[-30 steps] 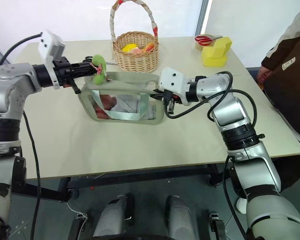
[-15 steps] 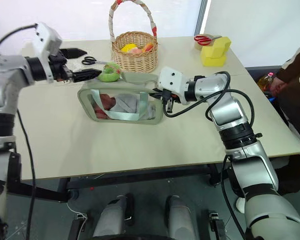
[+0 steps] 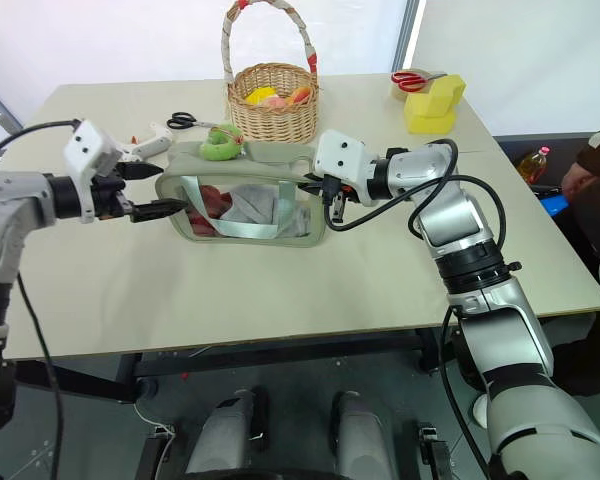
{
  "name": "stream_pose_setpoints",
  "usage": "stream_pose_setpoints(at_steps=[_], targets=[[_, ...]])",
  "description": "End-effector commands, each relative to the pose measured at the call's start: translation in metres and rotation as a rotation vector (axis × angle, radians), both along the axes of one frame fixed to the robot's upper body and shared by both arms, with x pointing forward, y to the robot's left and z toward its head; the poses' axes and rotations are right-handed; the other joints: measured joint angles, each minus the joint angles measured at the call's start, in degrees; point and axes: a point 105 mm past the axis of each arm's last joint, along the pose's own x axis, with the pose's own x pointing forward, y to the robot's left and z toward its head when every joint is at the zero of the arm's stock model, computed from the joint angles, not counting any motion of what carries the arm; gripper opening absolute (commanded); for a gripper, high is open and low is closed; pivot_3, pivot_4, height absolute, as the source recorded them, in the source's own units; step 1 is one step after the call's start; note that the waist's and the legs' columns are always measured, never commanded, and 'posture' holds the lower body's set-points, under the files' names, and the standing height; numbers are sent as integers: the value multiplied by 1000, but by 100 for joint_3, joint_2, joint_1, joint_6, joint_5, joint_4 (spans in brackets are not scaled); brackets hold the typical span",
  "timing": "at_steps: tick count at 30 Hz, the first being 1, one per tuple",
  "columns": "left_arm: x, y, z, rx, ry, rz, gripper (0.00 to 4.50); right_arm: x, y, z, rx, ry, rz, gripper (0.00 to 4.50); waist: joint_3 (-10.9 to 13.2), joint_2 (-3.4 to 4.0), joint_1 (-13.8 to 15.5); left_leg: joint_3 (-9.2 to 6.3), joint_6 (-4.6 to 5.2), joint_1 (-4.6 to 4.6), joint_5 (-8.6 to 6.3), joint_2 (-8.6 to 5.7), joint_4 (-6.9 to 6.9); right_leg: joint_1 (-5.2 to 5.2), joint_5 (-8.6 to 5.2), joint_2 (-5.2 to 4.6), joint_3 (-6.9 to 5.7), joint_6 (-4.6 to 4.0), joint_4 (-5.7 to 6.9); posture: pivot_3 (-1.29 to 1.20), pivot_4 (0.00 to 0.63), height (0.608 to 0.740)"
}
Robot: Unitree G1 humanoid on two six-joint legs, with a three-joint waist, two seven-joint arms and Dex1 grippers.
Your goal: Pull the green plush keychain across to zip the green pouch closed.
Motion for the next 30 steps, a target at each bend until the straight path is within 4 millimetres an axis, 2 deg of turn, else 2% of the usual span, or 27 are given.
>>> stream_pose_setpoints(at_steps=[1,4,10,15,18,21,25,27,30], targets=[[-1,-2,17,-4,-83,11,4215,-1,3,14,5,-45,15,0,0,0,-3,0,0,0,0,0,0,0,0,0,0,0,0,0,150,740],[0,0,18,4,-94,14,3130,-1,3,14,4,-44,15,0,0,0,-3,0,1,1,1,0,-2,-1,0,1,0,0,0,0,150,740],[-1,1,22,22,-94,5,32,1,3,14,10,-43,7,0,0,0,-4,0,1,1,0,0,-2,0,0,1,0,1,0,0,150,740],[3,3,19,38,-100,23,32,2,1,14,13,-37,0,0,0,0,-3,0,0,1,0,0,-2,-1,0,1,0,1,0,0,150,740],[3,1,15,49,-95,11,32,1,-4,21,18,-25,0,0,0,0,-3,1,0,1,0,0,-1,0,0,0,0,1,0,0,150,740],[2,2,14,53,-96,7,0,-6,-9,30,7,7,31,1113,0,1,6,0,0,1,0,0,-1,-1,0,0,0,1,0,0,150,740],[2,2,15,54,-102,1,0,-12,-5,55,17,3,73,3075,0,1,-2,1,-1,1,-1,0,-2,-2,0,0,0,0,-1,0,150,740],[3,0,15,52,-103,-5,0,-15,4,67,42,7,112,3075,1,2,-16,0,-1,1,-1,0,-5,-6,0,0,0,0,1,0,150,740],[2,-1,14,54,-100,-20,0,-13,34,87,169,32,155,3075,1,2,-20,1,-1,1,-1,0,-8,-7,0,1,0,0,1,0,150,740]])
